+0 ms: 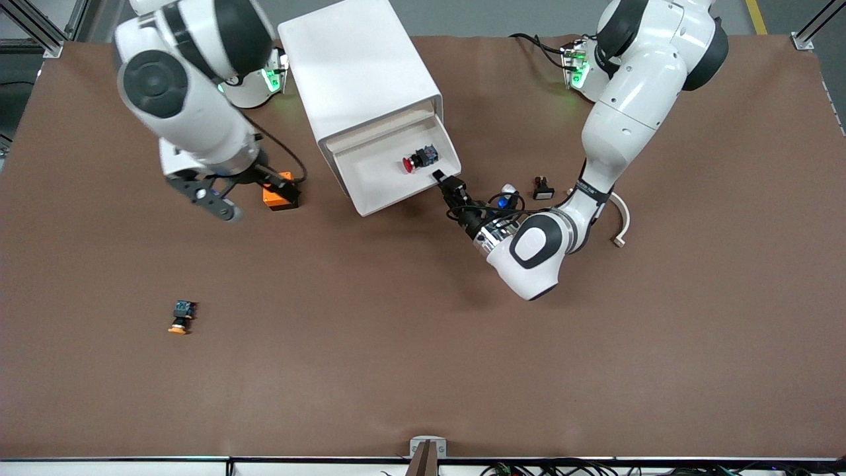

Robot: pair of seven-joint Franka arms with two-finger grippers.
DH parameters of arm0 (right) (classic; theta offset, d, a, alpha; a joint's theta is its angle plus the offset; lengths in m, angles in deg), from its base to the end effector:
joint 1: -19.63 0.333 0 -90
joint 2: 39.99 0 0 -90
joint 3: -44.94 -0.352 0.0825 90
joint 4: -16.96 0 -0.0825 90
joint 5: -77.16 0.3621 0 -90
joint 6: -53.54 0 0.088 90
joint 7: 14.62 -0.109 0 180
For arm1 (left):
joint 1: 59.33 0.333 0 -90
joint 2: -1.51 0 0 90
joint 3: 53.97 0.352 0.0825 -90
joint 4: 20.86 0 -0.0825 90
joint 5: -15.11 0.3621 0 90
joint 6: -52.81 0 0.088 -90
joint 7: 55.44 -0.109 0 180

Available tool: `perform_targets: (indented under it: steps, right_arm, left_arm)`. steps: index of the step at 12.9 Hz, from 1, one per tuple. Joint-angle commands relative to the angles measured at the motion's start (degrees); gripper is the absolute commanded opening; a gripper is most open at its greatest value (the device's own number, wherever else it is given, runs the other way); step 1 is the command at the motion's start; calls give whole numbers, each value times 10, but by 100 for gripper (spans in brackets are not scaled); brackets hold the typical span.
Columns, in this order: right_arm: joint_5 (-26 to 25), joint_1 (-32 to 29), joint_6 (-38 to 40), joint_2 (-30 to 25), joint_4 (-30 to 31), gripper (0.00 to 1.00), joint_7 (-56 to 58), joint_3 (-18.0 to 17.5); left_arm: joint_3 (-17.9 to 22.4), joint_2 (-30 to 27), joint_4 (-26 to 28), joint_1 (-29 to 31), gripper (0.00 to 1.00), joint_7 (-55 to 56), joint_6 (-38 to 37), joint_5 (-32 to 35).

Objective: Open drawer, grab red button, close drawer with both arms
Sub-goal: 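Grasp the red button with the right gripper while the left gripper withdraws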

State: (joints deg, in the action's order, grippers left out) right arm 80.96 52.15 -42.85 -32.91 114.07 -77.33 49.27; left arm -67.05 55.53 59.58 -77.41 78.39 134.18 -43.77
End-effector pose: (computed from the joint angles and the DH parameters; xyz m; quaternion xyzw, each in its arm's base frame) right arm 0.4973 0.2765 0.5438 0.9506 -0.3016 -0.0675 0.0287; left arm 0.5365 -0.4017 0.2138 -0.3414 -0.6606 0.6000 0.2951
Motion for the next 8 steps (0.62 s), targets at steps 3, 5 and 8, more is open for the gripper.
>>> perform_targets:
  steps: [3, 5, 8]
  right_arm:
    - [18, 90, -74, 6, 33, 100, -157, 8]
    - [19, 130, -118, 14, 53, 100, -220, 8]
    - [34, 157, -136, 33, 54, 100, -266, 8]
  left_arm:
    - [1, -5, -15, 7, 95, -56, -2, -15]
    - [2, -5, -31, 17, 99, -128, -2, -12]
    - [2, -11, -45, 31, 99, -297, -2, -8]
